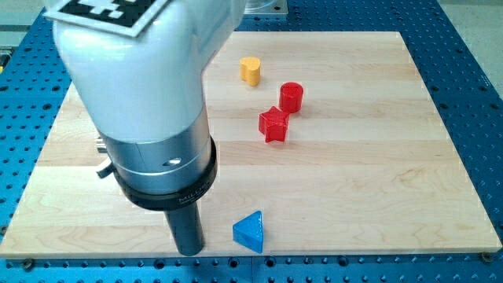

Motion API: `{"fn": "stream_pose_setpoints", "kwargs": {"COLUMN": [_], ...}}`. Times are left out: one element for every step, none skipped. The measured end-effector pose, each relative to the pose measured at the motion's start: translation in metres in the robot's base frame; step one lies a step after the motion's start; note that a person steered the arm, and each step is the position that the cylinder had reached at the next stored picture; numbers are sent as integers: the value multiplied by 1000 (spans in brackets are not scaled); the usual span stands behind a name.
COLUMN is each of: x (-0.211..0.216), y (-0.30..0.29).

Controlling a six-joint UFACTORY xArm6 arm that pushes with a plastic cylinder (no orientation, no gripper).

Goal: Push the triangle to the bottom center of the board

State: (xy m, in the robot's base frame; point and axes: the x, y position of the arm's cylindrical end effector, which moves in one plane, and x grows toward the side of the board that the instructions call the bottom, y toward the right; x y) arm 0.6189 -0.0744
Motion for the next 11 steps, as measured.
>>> {"fn": "stream_pose_setpoints", "kwargs": {"x": [0, -1, 0, 0, -37, -46, -71, -88, -48, -40, -40], "y": [10, 65, 123, 171, 219, 297, 357, 326, 245, 185, 243]}}
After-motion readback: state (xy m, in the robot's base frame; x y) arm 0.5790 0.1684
